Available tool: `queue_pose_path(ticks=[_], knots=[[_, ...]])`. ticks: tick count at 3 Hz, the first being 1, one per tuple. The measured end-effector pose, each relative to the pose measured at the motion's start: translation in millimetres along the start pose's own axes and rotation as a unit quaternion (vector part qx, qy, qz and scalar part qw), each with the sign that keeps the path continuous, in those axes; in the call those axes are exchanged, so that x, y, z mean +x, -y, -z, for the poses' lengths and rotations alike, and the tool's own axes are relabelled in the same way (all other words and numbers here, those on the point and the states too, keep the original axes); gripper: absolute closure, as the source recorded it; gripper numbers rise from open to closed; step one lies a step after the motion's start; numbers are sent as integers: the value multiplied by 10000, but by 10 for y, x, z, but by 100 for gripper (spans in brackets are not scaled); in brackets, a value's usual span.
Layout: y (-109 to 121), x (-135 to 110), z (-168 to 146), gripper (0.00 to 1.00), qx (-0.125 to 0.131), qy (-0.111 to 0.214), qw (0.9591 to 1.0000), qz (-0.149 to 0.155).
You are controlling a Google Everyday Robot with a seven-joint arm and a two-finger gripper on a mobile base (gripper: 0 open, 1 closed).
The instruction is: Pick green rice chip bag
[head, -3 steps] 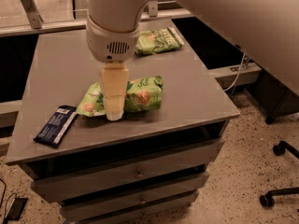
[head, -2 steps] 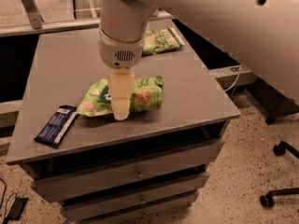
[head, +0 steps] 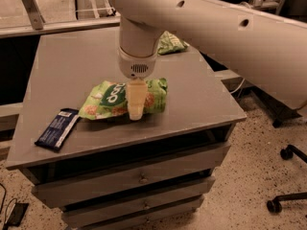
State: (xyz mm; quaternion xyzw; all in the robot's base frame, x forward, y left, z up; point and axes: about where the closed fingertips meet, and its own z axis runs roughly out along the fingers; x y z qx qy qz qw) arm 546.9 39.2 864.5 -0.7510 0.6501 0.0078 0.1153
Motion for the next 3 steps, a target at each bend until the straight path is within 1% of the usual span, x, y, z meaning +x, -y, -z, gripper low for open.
queue_pose_path(ticks=[1, 2, 3], knots=[[53, 31, -69, 41, 4, 121, 9999, 22], [53, -83, 191, 65, 259, 558, 9978, 261], [-42, -93, 611, 88, 702, 744, 9940, 381]])
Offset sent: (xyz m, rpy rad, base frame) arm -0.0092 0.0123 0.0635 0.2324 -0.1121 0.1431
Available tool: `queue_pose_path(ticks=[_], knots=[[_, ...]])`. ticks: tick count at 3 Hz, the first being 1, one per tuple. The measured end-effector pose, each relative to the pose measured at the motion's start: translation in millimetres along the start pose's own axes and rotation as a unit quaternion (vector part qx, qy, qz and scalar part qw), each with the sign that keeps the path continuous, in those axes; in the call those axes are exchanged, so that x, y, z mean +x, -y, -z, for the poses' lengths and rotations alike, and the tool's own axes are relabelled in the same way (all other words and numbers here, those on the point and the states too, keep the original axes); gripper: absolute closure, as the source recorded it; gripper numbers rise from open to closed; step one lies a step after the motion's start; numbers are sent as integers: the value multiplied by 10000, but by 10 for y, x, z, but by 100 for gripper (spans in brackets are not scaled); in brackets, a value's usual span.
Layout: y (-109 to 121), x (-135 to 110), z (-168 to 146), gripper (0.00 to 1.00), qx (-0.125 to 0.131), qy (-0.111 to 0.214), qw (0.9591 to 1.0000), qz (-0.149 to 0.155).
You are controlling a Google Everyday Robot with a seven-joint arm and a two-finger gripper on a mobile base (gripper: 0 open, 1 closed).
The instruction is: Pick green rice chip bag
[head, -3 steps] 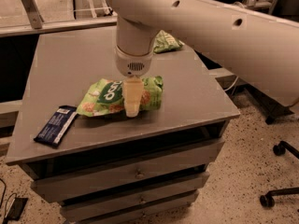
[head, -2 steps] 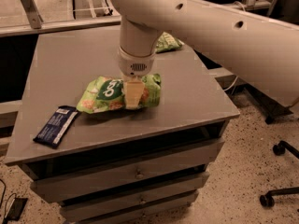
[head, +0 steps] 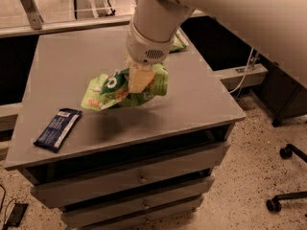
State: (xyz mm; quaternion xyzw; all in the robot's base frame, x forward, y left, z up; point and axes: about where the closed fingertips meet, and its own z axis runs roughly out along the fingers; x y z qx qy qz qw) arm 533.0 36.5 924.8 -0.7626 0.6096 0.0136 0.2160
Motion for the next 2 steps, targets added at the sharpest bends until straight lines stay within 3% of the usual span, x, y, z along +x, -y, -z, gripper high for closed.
queue_pose_path(ticks=[1, 2], knots=[[-80, 86, 414, 100, 405, -120, 9990, -157], [-86, 77, 452, 100, 437, -127, 9989, -150]])
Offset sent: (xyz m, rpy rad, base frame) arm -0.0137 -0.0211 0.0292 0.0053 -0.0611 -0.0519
